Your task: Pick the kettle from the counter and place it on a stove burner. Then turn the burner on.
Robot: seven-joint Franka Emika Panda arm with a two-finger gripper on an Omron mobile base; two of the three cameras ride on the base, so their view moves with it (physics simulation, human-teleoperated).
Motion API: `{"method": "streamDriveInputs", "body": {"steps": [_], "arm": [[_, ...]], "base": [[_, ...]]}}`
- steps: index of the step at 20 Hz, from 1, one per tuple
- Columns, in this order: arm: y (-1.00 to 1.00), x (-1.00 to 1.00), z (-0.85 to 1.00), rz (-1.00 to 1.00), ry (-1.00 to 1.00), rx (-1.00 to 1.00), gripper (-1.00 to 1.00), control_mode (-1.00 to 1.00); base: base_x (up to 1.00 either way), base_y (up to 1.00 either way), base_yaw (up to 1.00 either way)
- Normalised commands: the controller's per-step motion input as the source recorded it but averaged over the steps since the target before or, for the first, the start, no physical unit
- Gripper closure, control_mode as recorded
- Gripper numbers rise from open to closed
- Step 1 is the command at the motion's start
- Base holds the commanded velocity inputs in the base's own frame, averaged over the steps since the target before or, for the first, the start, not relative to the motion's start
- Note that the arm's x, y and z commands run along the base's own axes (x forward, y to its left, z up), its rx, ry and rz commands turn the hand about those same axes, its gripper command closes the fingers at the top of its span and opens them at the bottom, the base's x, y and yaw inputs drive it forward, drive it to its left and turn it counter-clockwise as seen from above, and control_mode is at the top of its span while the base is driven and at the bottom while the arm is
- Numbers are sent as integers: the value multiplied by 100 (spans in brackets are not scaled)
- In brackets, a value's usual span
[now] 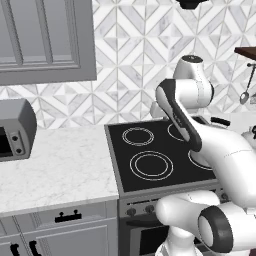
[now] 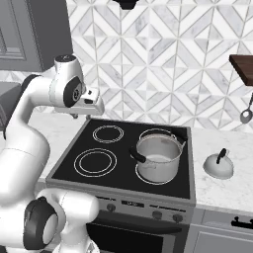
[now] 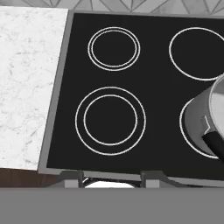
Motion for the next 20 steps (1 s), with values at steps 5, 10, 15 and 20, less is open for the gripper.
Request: {"method": "streamDriveInputs", "body": {"steps": [5,10,15,20], "arm": [[-1,-27,0,-1,-7,0,-100,-100],[-44,-38,3,-13,-16,1,-100,-100],[-91,-24,18,-21,-16,3,-100,-100],[-100,-1,26,-30,-7,9,-100,-100]], "base": [[0,0,0],[0,0,0],[0,0,0],[0,0,0]]}}
